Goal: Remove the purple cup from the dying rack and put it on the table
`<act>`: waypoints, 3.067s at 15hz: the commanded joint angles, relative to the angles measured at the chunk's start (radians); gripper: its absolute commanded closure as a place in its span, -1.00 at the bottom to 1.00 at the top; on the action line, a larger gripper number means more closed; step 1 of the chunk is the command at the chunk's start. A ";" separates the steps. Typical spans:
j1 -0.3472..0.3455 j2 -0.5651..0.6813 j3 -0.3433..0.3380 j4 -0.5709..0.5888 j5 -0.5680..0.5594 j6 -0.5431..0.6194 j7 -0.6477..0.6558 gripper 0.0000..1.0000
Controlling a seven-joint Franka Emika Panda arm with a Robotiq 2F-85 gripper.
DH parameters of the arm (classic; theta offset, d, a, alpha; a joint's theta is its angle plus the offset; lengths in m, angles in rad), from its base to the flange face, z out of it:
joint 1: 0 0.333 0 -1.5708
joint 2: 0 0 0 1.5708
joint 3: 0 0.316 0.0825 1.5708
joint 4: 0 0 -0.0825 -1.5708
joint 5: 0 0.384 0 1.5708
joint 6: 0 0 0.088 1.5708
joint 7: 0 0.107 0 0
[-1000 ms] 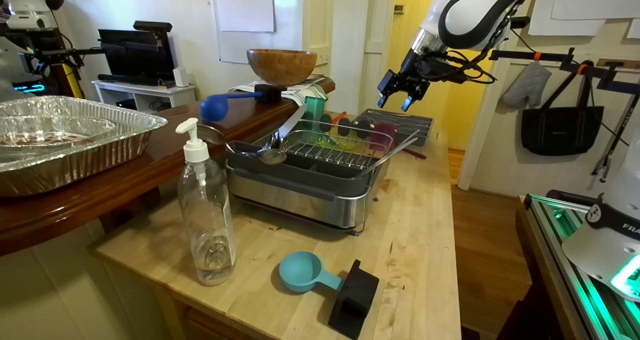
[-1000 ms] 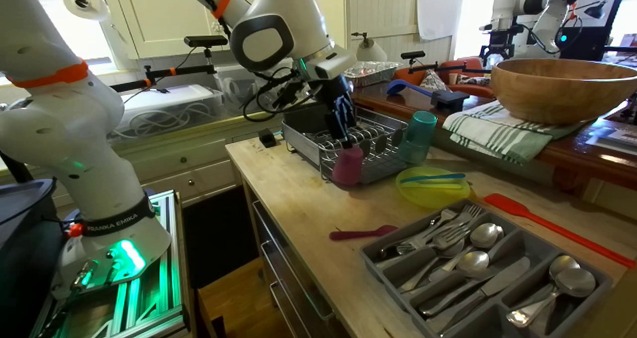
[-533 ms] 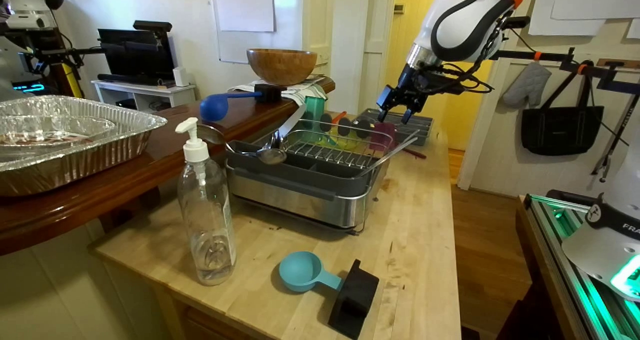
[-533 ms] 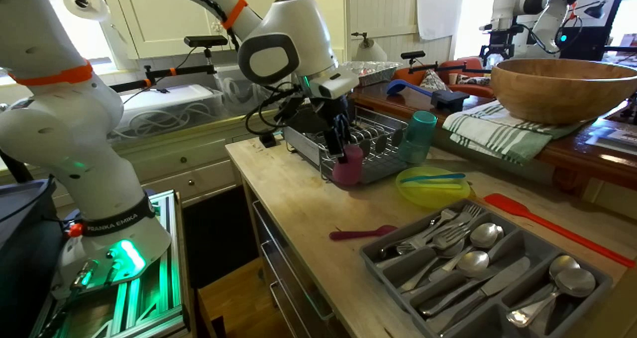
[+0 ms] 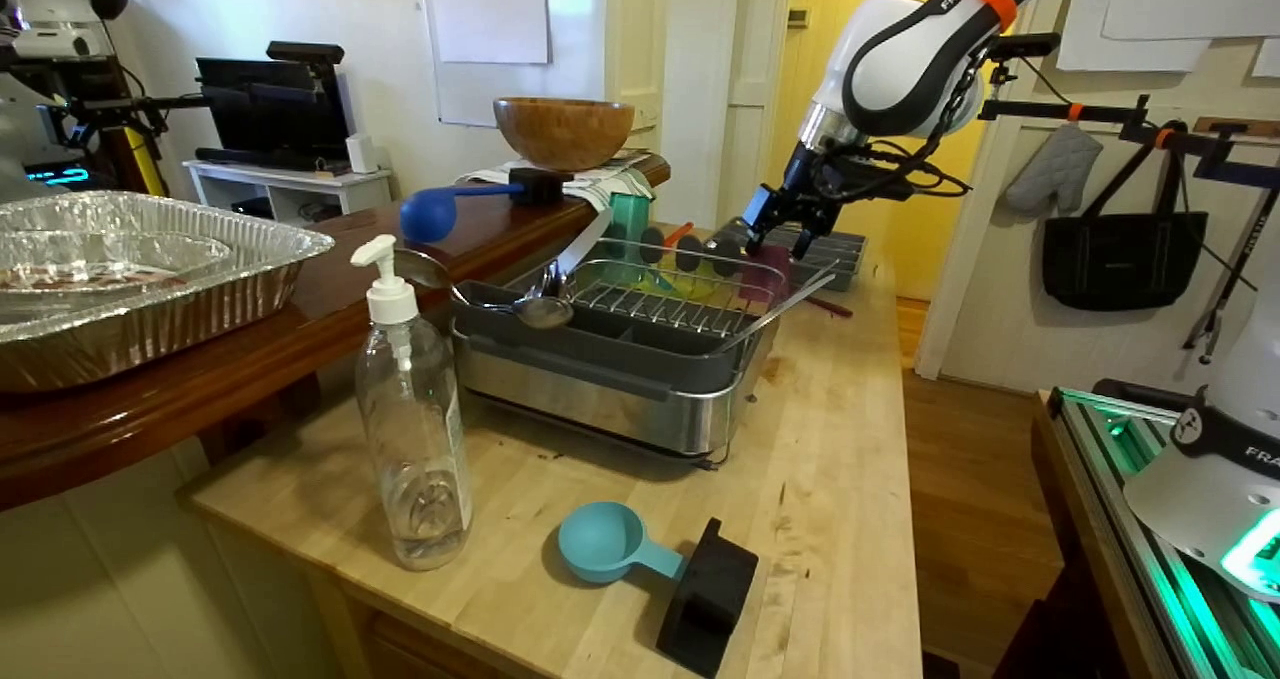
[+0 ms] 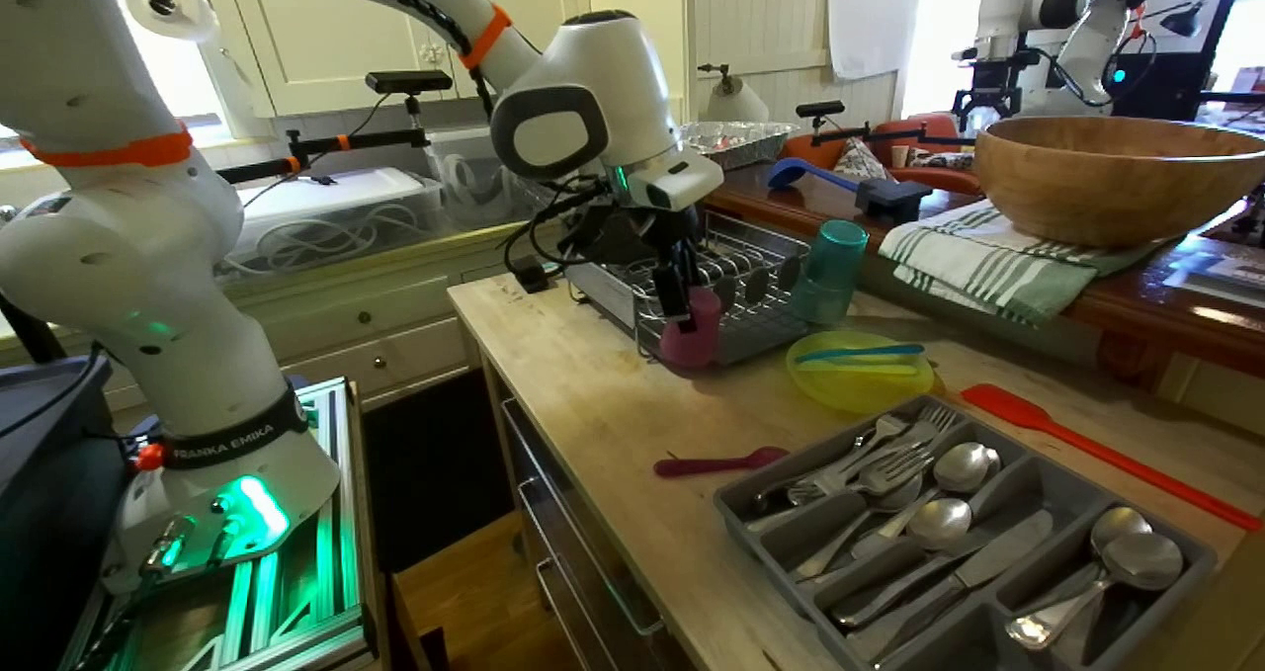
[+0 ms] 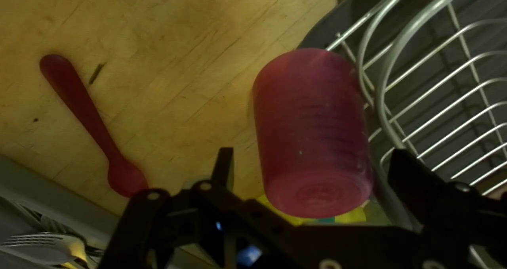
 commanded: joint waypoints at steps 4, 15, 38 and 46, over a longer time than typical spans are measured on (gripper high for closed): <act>0.021 0.043 -0.017 0.033 0.056 0.029 -0.058 0.02; 0.017 -0.050 -0.023 0.018 0.015 0.009 -0.067 0.14; -0.069 -0.218 -0.042 -0.053 -0.168 0.008 -0.061 0.14; -0.124 -0.183 -0.042 -0.159 -0.256 0.086 -0.033 0.14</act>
